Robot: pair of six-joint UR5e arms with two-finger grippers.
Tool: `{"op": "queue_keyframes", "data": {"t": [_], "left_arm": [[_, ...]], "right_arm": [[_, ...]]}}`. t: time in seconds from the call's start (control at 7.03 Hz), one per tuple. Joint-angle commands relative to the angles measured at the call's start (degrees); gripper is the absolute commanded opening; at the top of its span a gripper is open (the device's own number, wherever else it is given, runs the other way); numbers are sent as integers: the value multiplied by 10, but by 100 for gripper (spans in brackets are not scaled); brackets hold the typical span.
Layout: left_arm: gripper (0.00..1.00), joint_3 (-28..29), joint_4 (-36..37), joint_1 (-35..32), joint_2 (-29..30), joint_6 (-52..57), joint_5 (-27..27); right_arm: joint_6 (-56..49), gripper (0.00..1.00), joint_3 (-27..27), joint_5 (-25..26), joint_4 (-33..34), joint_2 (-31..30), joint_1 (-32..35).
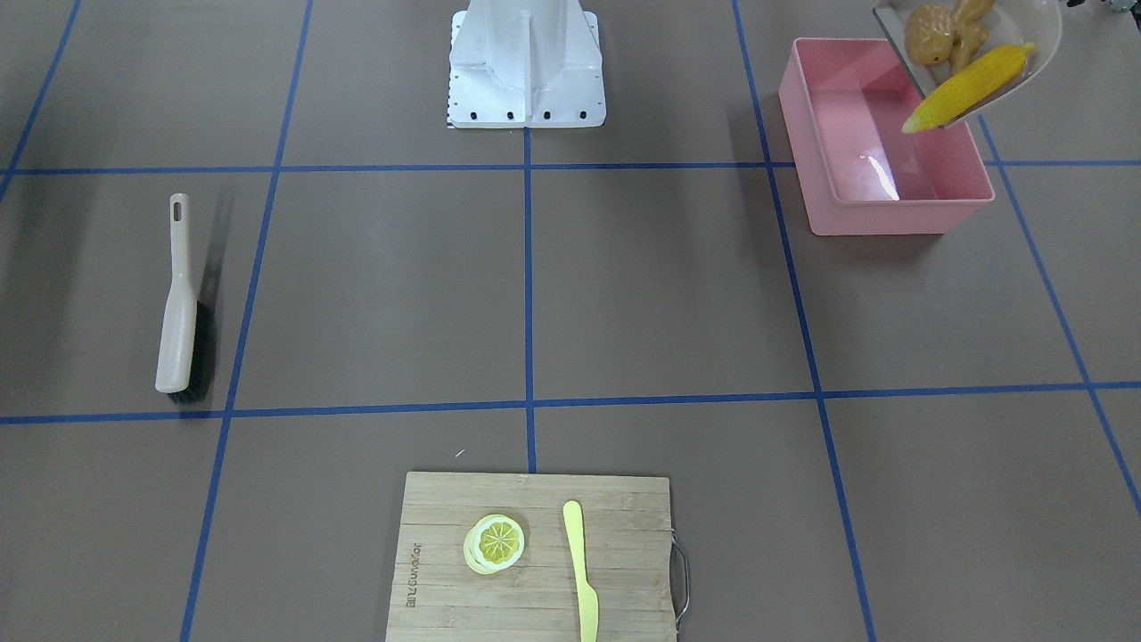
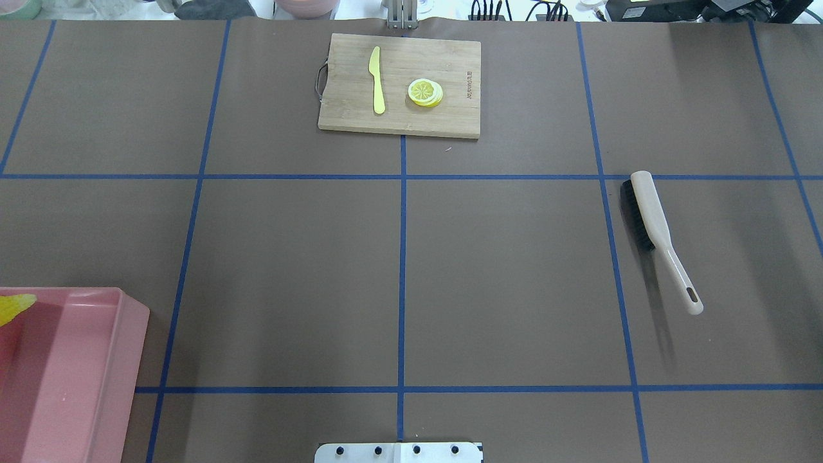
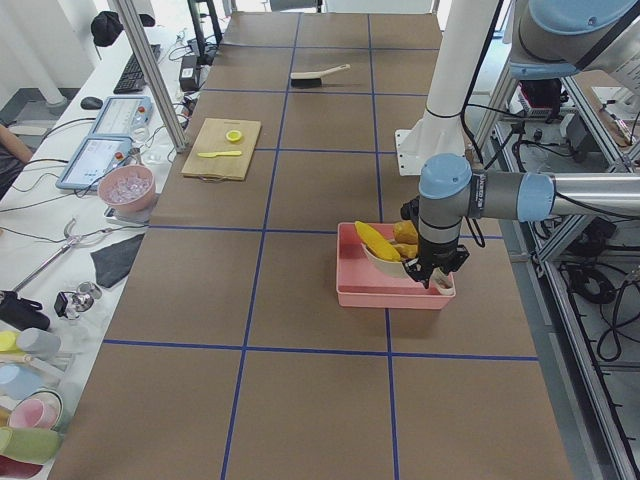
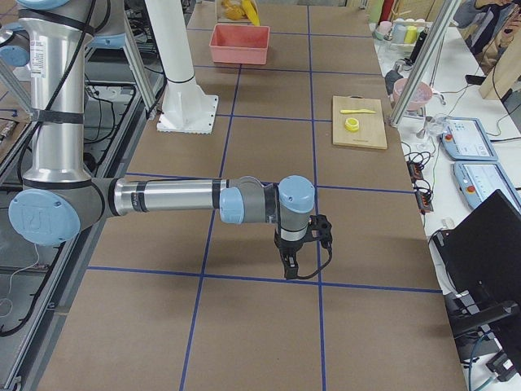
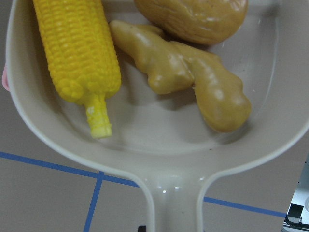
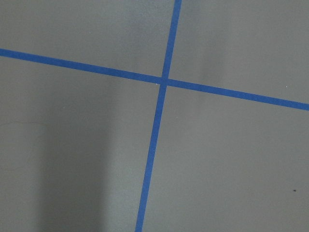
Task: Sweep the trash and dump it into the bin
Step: 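Tip the dustpan over the pink bin with the left gripper to dump food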
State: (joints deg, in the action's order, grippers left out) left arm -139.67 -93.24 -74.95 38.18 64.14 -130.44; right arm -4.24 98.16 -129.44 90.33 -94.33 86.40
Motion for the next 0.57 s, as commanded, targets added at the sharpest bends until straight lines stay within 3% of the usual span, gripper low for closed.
{"op": "queue_keyframes", "data": {"t": [0.0,0.43], "left_arm": [[0,1,3,2,-16,19,20],[0,1,11,9,-22,19,54]], "right_arm": [[-1,100,0,0,-1,0,0],[-1,100,1,-1,0,-1,0]]}}
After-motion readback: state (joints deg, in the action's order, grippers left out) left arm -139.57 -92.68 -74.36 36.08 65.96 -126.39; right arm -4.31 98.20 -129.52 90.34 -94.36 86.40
